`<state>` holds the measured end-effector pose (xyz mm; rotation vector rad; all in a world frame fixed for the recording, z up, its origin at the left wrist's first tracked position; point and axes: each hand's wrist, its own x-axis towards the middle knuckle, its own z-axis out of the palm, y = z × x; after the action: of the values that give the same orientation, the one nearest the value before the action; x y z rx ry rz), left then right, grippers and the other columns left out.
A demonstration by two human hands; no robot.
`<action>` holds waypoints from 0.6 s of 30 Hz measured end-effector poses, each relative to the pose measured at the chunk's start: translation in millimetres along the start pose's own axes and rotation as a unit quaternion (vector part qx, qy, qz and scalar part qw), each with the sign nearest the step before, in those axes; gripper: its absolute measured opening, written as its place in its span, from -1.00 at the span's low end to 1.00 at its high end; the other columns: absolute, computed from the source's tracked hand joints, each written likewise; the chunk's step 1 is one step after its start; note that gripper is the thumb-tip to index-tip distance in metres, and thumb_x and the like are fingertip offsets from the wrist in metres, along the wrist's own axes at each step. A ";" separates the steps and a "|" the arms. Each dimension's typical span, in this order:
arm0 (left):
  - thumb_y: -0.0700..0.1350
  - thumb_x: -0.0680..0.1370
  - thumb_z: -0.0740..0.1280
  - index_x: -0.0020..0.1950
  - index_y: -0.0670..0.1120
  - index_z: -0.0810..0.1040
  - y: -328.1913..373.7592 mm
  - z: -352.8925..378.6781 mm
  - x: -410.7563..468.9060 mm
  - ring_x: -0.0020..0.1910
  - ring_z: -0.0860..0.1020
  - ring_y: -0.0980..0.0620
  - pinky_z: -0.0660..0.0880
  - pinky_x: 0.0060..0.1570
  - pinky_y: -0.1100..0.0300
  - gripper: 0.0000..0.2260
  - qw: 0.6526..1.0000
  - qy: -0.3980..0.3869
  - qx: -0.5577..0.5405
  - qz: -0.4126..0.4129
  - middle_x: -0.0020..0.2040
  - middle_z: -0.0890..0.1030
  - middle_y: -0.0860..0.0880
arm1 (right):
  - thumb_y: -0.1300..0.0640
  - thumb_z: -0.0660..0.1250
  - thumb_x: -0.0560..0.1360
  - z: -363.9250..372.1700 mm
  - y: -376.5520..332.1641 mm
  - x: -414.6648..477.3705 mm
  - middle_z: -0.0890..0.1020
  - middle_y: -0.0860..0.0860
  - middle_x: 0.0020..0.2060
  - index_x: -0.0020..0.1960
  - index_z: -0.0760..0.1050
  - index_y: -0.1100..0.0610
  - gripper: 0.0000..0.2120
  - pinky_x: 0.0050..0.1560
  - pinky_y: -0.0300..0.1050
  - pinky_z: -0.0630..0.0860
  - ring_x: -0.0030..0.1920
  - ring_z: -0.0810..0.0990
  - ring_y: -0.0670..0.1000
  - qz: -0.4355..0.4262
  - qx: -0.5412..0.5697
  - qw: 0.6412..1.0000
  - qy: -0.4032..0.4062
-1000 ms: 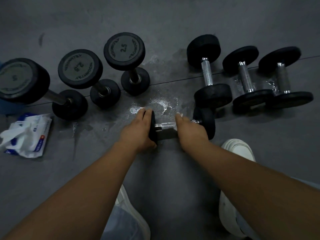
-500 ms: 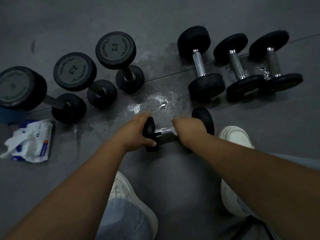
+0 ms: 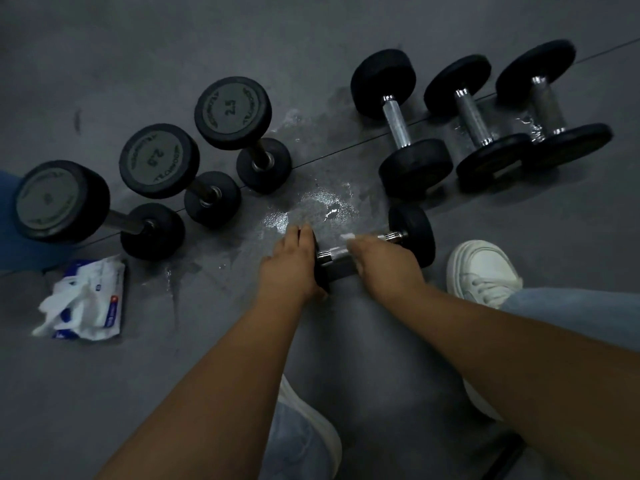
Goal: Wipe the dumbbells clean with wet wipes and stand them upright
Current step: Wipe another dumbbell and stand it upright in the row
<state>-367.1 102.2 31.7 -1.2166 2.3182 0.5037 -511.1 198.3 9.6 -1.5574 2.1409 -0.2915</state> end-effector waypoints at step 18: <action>0.03 0.17 0.65 0.58 -0.05 -0.04 -8.1 -2.0 14.9 0.32 0.44 -0.23 0.49 0.19 -0.17 0.18 0.998 -0.026 -0.057 0.017 0.54 0.04 -0.04 | 0.19 0.19 0.49 -10.5 -18.2 17.1 0.52 0.01 0.21 0.27 0.42 -0.02 -0.63 0.05 0.04 0.53 0.13 0.57 0.14 0.022 0.003 0.999 -0.047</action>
<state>-368.1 86.9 24.2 -1.2011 2.2966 0.6795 -505.2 175.2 22.3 -1.4897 2.0960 -0.2050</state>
